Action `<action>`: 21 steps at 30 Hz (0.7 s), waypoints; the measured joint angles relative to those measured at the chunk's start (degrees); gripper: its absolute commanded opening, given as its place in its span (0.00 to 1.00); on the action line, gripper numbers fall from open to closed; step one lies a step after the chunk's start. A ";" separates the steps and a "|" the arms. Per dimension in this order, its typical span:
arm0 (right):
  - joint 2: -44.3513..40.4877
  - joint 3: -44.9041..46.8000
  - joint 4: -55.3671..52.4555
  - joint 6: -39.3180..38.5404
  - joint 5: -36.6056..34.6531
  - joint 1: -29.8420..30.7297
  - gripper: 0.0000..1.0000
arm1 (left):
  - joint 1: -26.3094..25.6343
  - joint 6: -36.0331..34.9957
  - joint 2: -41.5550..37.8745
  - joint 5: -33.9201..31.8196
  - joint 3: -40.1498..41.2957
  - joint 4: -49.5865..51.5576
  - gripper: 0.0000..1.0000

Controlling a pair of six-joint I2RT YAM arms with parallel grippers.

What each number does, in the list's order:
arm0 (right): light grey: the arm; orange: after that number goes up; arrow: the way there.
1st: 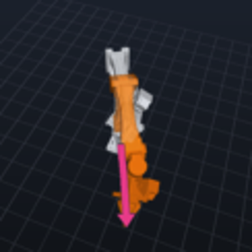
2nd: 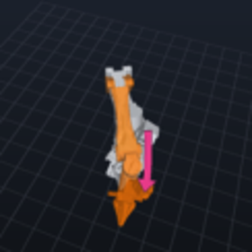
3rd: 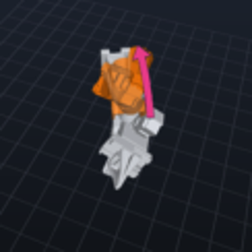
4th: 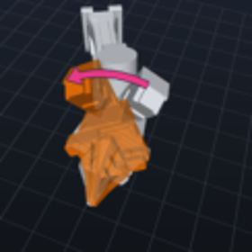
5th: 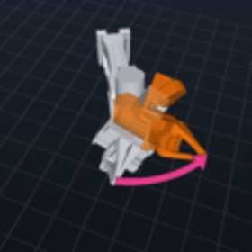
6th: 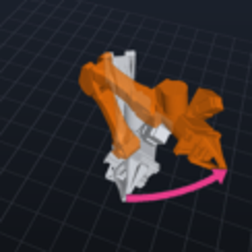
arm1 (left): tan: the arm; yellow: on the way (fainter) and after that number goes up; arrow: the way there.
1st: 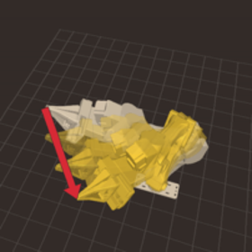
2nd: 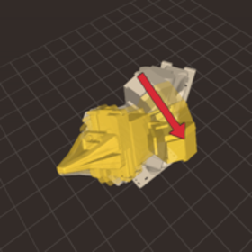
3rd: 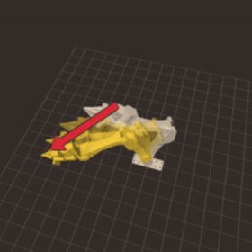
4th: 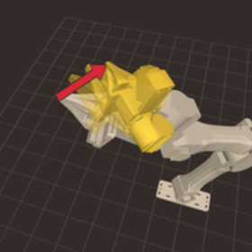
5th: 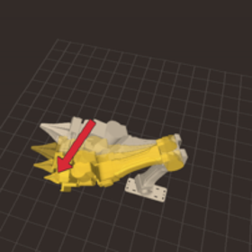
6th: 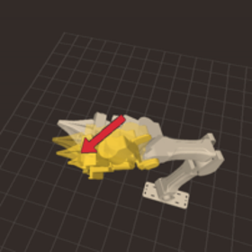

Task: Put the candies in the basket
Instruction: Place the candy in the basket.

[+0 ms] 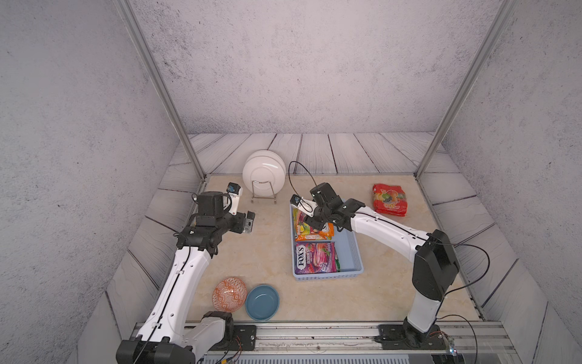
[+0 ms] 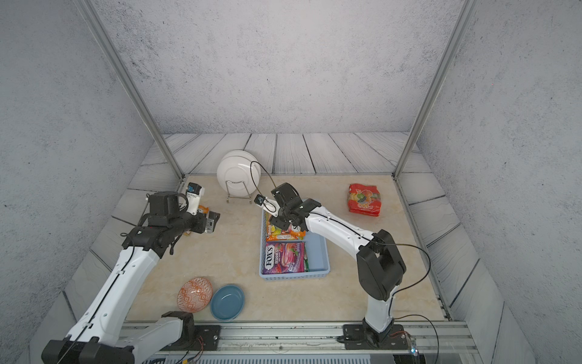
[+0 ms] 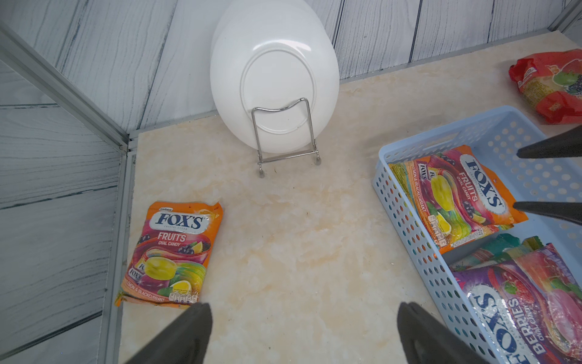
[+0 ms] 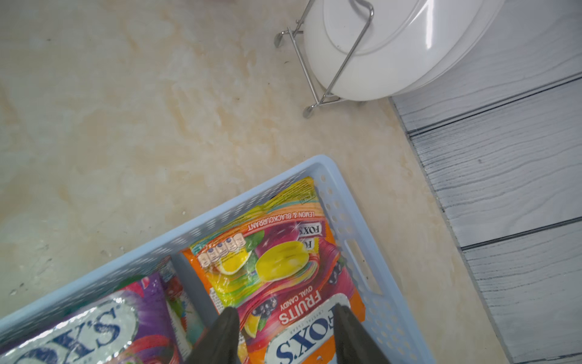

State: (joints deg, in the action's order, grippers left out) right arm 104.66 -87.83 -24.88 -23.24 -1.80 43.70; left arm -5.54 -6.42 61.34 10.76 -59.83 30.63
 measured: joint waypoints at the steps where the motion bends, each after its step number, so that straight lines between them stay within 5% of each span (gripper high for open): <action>1: 0.83 -0.52 0.09 1.22 -0.11 0.00 0.59 | 0.00 0.00 -0.02 -0.02 0.00 0.02 0.98; 14: 17.75 -10.71 -1.73 9.88 -4.13 0.00 0.63 | -0.07 -0.09 -0.20 -0.26 0.00 0.04 0.98; 21: 18.99 -11.26 -2.08 11.47 -3.19 0.00 0.62 | -0.26 -0.20 -0.20 -0.44 0.00 0.13 0.98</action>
State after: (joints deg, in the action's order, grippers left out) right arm 123.66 -99.09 -26.96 -11.77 -4.99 43.70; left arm -5.80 -6.61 61.14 10.33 -59.83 30.76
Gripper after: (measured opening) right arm 0.623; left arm 0.984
